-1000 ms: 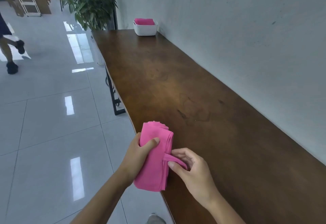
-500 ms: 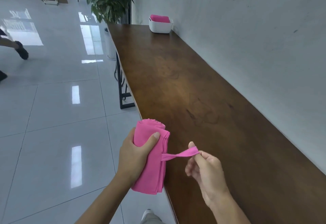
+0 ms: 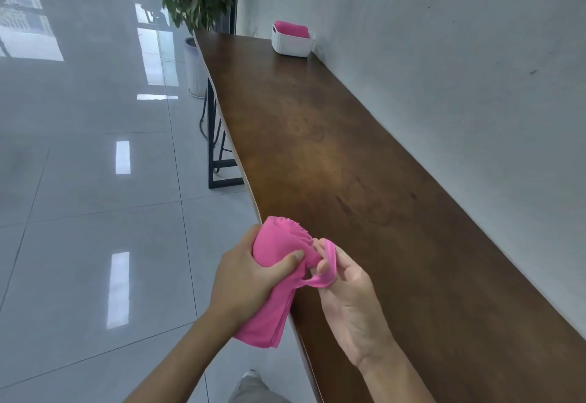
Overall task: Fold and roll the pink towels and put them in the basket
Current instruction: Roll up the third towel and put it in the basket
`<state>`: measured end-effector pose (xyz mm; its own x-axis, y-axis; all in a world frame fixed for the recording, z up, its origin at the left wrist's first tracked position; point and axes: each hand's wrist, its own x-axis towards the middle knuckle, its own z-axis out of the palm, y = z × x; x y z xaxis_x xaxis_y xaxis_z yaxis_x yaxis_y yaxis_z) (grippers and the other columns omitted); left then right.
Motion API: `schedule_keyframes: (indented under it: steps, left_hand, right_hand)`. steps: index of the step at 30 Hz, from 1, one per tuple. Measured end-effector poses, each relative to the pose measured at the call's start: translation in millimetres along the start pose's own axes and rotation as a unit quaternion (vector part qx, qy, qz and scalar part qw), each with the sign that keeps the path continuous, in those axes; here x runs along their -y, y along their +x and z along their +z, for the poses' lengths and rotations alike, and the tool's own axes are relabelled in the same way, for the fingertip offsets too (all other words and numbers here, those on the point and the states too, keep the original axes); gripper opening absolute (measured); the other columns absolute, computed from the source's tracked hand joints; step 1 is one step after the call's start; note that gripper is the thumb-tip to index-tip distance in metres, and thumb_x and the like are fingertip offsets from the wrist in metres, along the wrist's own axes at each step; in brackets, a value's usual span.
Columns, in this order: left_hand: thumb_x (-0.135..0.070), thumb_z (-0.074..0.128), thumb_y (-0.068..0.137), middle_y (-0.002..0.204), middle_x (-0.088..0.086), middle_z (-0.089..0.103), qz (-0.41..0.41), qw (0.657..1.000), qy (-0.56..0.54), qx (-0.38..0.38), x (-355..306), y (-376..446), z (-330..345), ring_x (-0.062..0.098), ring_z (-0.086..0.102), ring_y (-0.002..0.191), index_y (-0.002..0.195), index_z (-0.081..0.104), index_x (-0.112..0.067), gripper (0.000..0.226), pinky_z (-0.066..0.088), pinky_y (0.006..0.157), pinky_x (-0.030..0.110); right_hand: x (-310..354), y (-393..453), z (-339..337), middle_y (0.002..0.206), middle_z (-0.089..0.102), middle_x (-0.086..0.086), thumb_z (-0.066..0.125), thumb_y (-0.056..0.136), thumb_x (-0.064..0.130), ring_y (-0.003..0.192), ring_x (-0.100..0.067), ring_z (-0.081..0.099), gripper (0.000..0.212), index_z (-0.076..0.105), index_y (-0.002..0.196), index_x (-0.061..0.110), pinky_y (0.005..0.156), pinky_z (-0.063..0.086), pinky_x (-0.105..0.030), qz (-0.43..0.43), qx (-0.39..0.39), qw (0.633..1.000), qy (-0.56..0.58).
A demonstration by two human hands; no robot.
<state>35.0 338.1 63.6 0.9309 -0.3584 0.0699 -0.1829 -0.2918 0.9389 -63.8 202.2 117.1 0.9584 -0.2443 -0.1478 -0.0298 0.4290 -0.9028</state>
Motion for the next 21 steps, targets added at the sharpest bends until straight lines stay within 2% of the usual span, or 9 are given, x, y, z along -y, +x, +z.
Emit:
schedule_keyframes:
  steps: [2,5,7,9,11,13,16,19,21]
  left_hand:
    - [-0.090,0.051,0.070,0.086,-0.020,0.065,0.019,0.999,0.026,0.029,2.2,2.5,0.7,0.000,0.064,0.078,0.106,0.056,-0.040,0.062,0.055,0.063,0.020]
    - [-0.086,0.012,0.087,0.075,-0.008,0.065,0.061,0.996,0.049,0.047,9.2,10.2,-1.5,0.009,0.063,0.067,0.103,0.056,-0.029,0.073,0.055,0.065,0.037]
    - [-0.078,-0.002,0.090,0.072,-0.004,0.065,0.069,0.994,0.060,0.060,12.5,18.7,-5.9,0.010,0.063,0.067,0.105,0.057,-0.023,0.083,0.054,0.068,0.040]
    - [-0.075,-0.003,0.090,0.067,-0.005,0.062,0.073,0.992,0.063,0.086,14.0,30.8,-10.5,0.011,0.061,0.066,0.097,0.057,-0.025,0.079,0.052,0.067,0.031]
    - [-0.072,-0.002,0.091,0.064,-0.006,0.059,0.076,0.988,0.064,0.122,14.2,47.4,-15.7,0.011,0.060,0.066,0.095,0.058,-0.025,0.077,0.050,0.067,0.029]
    - [-0.072,-0.003,0.091,0.069,-0.002,0.062,0.078,0.982,0.079,0.153,17.3,68.1,-23.7,0.012,0.061,0.068,0.101,0.060,-0.020,0.083,0.050,0.073,0.035]
    - [-0.073,-0.004,0.089,0.080,0.004,0.067,0.068,0.976,0.095,0.184,22.0,103.1,-38.9,0.016,0.062,0.076,0.106,0.061,-0.011,0.091,0.049,0.081,0.041]
    - [-0.072,0.009,0.094,0.080,-0.002,0.065,0.046,0.970,0.053,0.233,23.1,135.4,-54.9,0.012,0.063,0.075,0.100,0.058,-0.023,0.069,0.053,0.080,0.042]
    - [-0.076,0.026,0.092,0.092,-0.009,0.066,0.034,0.959,0.061,0.275,26.6,156.7,-69.2,0.008,0.066,0.082,0.113,0.054,-0.036,0.053,0.058,0.077,0.037]
  right_hand:
    - [0.2,4.5,2.1,0.129,0.062,-0.024,0.063,0.089,0.016,0.125,-0.037,0.058,0.046,0.056,0.131,-0.002,0.103,0.050,-0.041,0.002,0.013,0.998,-0.062]
    - [0.1,14.4,4.0,0.128,0.067,-0.010,0.069,0.088,0.013,0.124,-0.026,0.062,0.058,0.048,0.142,0.009,0.100,0.053,-0.035,0.017,-0.003,0.988,-0.154]
    - [-0.1,23.0,4.7,0.130,0.067,0.004,0.074,0.083,0.011,0.124,-0.014,0.062,0.076,0.038,0.150,0.014,0.098,0.054,-0.030,0.025,-0.021,0.980,-0.195]
    - [1.5,34.9,6.4,0.130,0.066,0.013,0.080,0.071,0.019,0.123,-0.008,0.061,0.088,0.038,0.149,0.017,0.094,0.055,-0.026,0.029,-0.023,0.972,-0.233]
    - [3.6,49.8,11.0,0.122,0.069,0.015,0.079,0.070,0.023,0.118,-0.008,0.064,0.070,0.051,0.134,0.026,0.089,0.056,-0.025,0.026,-0.010,0.962,-0.271]
    - [7.3,66.7,19.0,0.115,0.072,0.014,0.074,0.077,0.029,0.112,-0.012,0.067,0.047,0.057,0.121,0.033,0.083,0.058,-0.026,0.027,0.005,0.951,-0.309]
    - [6.8,96.8,28.2,0.113,0.071,0.009,0.069,0.083,0.039,0.108,-0.017,0.069,0.042,0.059,0.122,0.029,0.081,0.060,-0.031,0.017,0.003,0.942,-0.336]
    - [3.4,132.3,36.2,0.111,0.073,0.008,0.068,0.086,0.039,0.105,-0.013,0.070,0.041,0.061,0.123,0.024,0.079,0.059,-0.027,-0.002,-0.036,0.954,-0.296]
    - [1.1,157.5,38.1,0.107,0.074,0.008,0.066,0.085,0.044,0.103,-0.010,0.070,0.042,0.063,0.122,0.024,0.077,0.058,-0.024,-0.005,-0.081,0.961,-0.264]
